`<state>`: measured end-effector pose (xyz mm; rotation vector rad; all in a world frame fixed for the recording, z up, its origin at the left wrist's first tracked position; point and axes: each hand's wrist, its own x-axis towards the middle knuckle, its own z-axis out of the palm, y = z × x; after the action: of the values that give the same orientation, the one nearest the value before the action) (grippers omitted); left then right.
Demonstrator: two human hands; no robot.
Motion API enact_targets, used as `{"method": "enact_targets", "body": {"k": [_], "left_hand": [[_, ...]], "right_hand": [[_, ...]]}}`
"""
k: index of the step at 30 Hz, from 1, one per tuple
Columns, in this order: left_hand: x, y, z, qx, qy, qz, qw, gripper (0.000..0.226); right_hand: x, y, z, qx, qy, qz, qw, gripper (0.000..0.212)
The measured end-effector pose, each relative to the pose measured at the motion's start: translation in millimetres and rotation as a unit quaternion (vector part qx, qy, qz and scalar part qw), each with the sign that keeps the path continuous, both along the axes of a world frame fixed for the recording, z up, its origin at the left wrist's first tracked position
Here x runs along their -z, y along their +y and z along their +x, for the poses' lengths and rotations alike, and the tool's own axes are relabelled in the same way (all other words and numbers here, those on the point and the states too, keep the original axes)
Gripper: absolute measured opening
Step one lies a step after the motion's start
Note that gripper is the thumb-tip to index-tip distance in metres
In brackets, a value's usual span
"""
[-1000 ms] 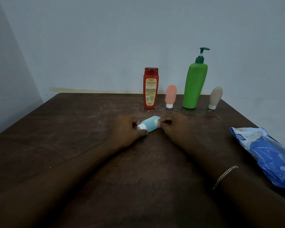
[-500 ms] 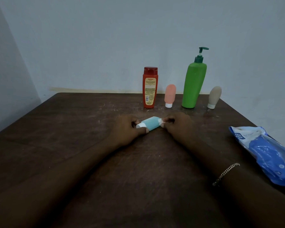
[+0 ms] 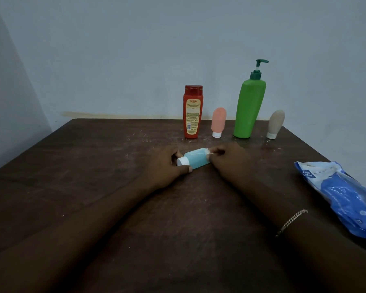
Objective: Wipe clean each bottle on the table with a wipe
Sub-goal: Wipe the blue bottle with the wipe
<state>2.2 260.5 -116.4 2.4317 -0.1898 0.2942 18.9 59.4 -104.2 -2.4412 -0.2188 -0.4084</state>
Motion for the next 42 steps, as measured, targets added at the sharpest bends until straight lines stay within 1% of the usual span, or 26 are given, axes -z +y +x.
{"method": "enact_targets", "body": {"k": [2,4,8,11,13,15,16,17,18,22,24,26,30,31,32,34,36,37,40,42], "left_hand": [[0.6,-0.4,0.8,-0.001,-0.005,-0.011,1.0,0.033],[1.0,-1.1,0.8,-0.001,-0.007,-0.017,1.0,0.033],[1.8,-2.1,0.5,0.002,0.0,-0.034,0.999,0.03],[1.7,-3.0,-0.3,0.002,-0.001,-0.049,0.999,0.031],[0.7,-3.0,-0.1,-0.001,0.005,-0.065,0.998,0.032],[-0.4,-2.9,0.4,-0.004,0.01,-0.072,0.997,0.031],[-0.5,-2.3,1.0,-0.002,0.011,-0.074,0.997,0.031],[-0.7,-1.5,1.1,0.0,0.012,-0.075,0.997,0.031],[-1.1,-0.6,0.6,0.003,0.014,-0.073,0.997,0.032],[-1.7,1.4,-1.0,0.015,0.016,-0.074,0.997,0.035],[-2.0,0.1,-2.4,0.008,0.012,-0.069,0.998,0.034],[-1.6,-0.5,-2.5,0.006,0.004,-0.064,0.998,0.033],[-1.6,-0.9,-3.5,0.035,-0.009,-0.07,0.997,0.024],[-1.4,-0.7,-3.4,0.038,-0.013,-0.07,0.997,0.024],[-1.6,-0.4,-3.6,0.035,-0.014,-0.064,0.997,0.025],[-1.7,-0.1,-3.7,0.025,-0.013,-0.052,0.998,0.03],[-0.9,-0.2,-3.2,0.025,-0.018,-0.051,0.998,0.033],[-0.6,-0.4,-3.3,0.027,-0.023,-0.049,0.998,0.034],[0.9,-0.6,-3.3,0.027,-0.037,-0.033,0.998,0.035],[1.6,-1.1,-3.2,0.025,-0.043,-0.026,0.998,0.035]], "right_hand": [[1.7,9.5,-4.5,-0.033,-0.008,-0.028,0.999,0.033],[3.2,11.5,-5.5,-0.043,-0.013,-0.045,0.998,0.032],[2.5,-5.3,-0.2,0.016,-0.013,0.023,1.0,0.028],[2.5,0.3,-4.3,0.027,-0.036,0.017,0.999,0.027],[-0.6,16.0,-12.4,-0.028,-0.054,-0.003,0.998,0.029],[-5.8,30.9,-23.3,-0.105,-0.065,-0.049,0.991,0.03],[-7.0,34.6,-26.2,-0.13,-0.072,-0.073,0.986,0.03],[-7.3,34.4,-24.8,-0.134,-0.074,-0.082,0.985,0.03],[-6.1,30.8,-20.4,-0.117,-0.071,-0.074,0.988,0.029],[1.3,-1.3,-0.8,0.013,-0.03,-0.001,0.999,0.029],[3.2,-6.9,0.3,0.023,-0.011,0.031,0.999,0.03],[0.8,5.2,-8.1,-0.012,-0.011,0.037,0.999,0.03],[-5.8,40.8,-28.4,-0.132,-0.079,-0.06,0.986,0.027],[-6.5,42.5,-28.2,-0.143,-0.088,-0.074,0.983,0.027],[-6.1,40.6,-24.9,-0.134,-0.097,-0.077,0.983,0.026],[-2.5,28.2,-12.1,-0.061,-0.106,-0.043,0.992,0.024],[1.2,11.4,1.3,0.026,-0.072,0.015,0.997,0.026],[2.7,4.5,4.5,0.053,-0.051,0.039,0.997,0.026],[5.0,-2.9,4.8,0.06,-0.025,0.08,0.995,0.026],[0.7,5.8,-2.5,0.034,-0.032,0.07,0.996,0.026]]}}
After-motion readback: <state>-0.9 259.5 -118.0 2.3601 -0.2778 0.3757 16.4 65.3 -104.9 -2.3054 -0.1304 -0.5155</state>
